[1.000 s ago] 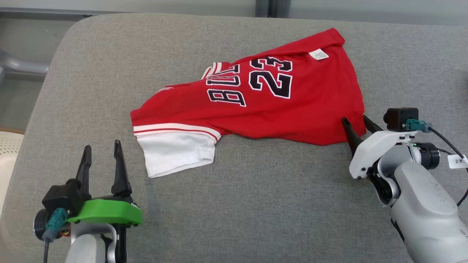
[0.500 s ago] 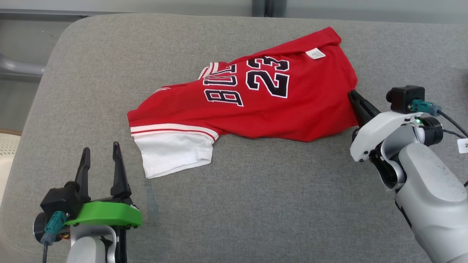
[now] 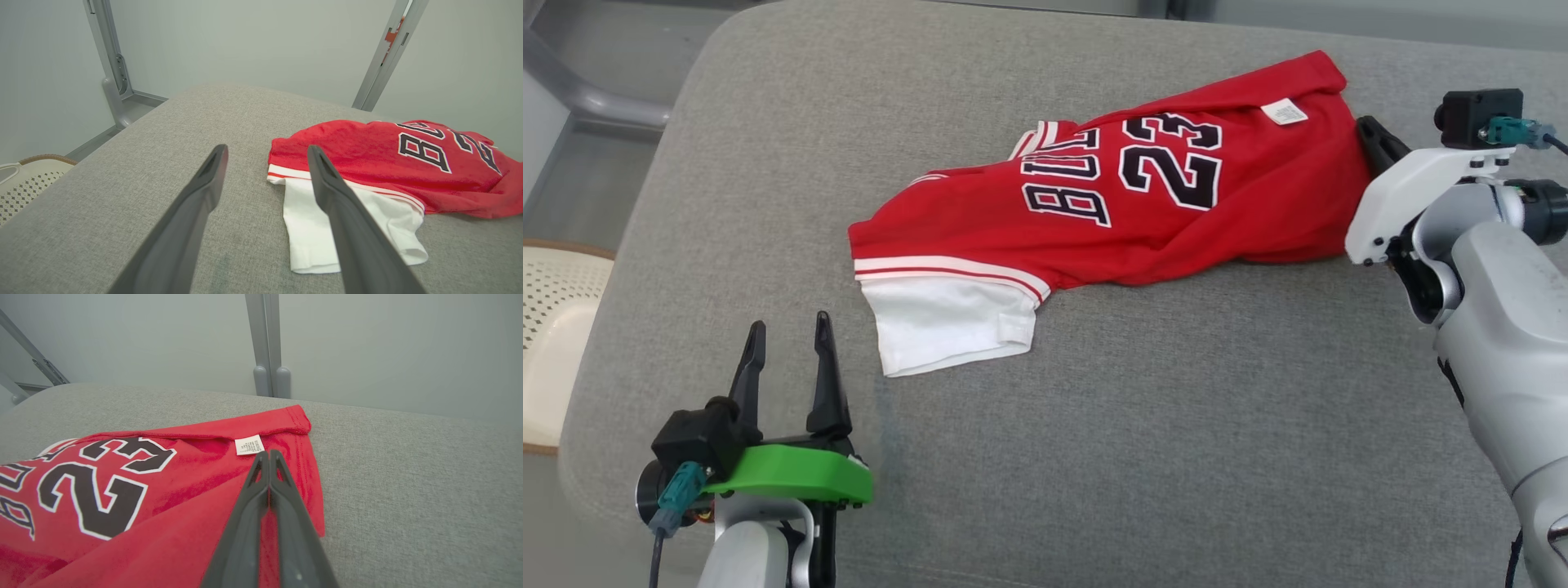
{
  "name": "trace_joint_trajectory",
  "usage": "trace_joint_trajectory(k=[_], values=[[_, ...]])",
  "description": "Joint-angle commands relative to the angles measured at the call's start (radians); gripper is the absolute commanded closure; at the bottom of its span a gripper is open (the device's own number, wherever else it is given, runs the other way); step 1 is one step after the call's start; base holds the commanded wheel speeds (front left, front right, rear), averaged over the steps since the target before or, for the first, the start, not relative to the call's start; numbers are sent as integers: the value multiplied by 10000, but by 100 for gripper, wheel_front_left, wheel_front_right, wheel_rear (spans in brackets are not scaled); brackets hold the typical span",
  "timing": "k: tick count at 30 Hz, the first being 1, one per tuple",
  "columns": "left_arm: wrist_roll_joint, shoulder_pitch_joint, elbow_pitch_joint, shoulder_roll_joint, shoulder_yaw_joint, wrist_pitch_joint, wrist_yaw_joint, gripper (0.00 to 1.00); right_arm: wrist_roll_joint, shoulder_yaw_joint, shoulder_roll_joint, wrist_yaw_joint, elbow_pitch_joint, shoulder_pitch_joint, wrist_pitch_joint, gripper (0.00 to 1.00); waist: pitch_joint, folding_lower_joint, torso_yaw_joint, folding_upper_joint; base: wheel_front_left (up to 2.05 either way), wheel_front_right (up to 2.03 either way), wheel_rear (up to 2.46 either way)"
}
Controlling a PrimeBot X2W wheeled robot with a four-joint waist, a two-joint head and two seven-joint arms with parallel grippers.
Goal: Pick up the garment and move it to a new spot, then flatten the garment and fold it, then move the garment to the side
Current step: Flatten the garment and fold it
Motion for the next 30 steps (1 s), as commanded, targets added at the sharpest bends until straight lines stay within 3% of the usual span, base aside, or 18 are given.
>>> trace_joint_trajectory(k=[1, 5, 6, 7, 8, 13, 15, 19, 25, 30], values=[[-110, -120, 22, 16, -59, -28, 46, 0, -97, -71, -14, -1, 304, -175, -98, 100, 115, 0, 365, 0, 0, 0, 0], [-180, -64, 40, 16, -249, -28, 107, 0, -290, -383, 12, -1, 1613, -595, -517, 100, 141, 0, 599, 0, 0, 0, 0], [-192, -41, 42, 14, -289, -28, 128, 0, -323, -484, 13, -1, 1921, -677, -671, 94, 143, 0, 624, 0, 0, 0, 0], [-195, -22, 47, 14, -304, -28, 147, 0, -350, -536, 34, -1, 2134, -711, -767, 53, 140, 0, 635, 0, 0, 0, 0], [-202, 2, 50, 14, -312, -28, 156, 0, -347, -608, 69, -1, 2357, -755, -952, 0, 136, 0, 632, 0, 0, 0, 0], [-75, 111, -18, 15, -216, -30, 185, 0, -162, -722, 143, -1, 2893, -814, -1829, 0, 35, 0, 300, 0, 0, 0, 0], [131, 201, -148, 15, 8, -29, 110, 0, 384, -536, 66, -1, 1902, -39, -2386, 0, -170, 0, -449, 0, 0, 0, 0], [187, 275, -219, 17, 66, -29, 88, 0, 613, -516, 49, -1, 852, 834, -2444, 0, -256, 0, -810, 0, 0, 0, 0], [216, 364, -293, 17, 89, -29, 96, 0, 326, -965, 451, 1, -1063, 2612, -2438, 0, -324, 0, -1059, 0, 0, 0, 0], [195, 410, -306, 17, 70, -29, 80, 0, -32, -1075, 850, -1, -1862, 3542, -2439, 0, -316, 0, -1040, 0, 0, 0, 0]])
